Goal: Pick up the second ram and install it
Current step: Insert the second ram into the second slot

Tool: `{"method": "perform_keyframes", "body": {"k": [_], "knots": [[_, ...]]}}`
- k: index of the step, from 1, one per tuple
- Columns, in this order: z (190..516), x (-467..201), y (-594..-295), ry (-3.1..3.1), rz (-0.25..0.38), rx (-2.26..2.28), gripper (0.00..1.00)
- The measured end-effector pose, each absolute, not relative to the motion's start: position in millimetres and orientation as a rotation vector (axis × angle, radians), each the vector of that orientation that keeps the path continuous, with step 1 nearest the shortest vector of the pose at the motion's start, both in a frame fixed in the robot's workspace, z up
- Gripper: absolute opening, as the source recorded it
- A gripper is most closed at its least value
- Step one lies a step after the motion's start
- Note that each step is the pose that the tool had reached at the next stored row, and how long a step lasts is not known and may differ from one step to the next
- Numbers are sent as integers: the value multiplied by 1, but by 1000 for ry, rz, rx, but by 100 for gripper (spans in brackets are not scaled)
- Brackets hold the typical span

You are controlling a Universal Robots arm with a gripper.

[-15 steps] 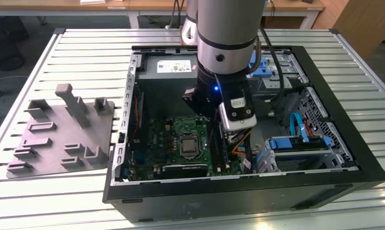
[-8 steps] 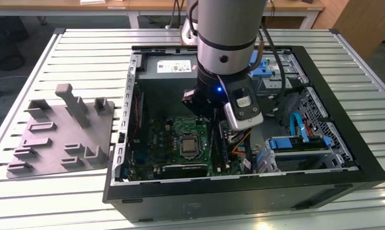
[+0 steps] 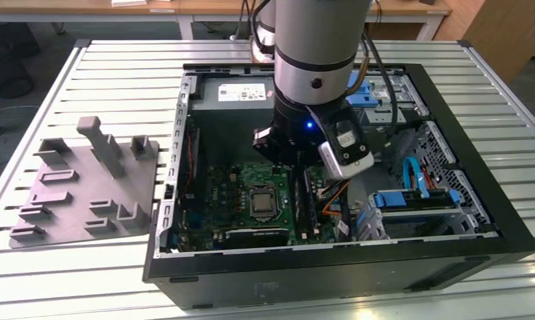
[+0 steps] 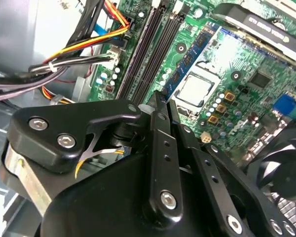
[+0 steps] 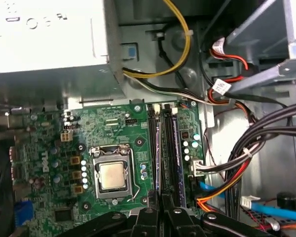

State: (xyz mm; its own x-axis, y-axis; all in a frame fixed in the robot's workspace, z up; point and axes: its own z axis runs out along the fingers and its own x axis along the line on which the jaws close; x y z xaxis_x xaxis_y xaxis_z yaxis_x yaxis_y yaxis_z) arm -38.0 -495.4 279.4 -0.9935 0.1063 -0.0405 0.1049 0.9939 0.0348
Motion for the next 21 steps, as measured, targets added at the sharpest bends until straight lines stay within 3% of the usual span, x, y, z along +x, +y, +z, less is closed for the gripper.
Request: {"method": "perform_keyframes", "body": {"k": [21], "knots": [[278, -38, -495, 3100, 54, 6, 14]]}}
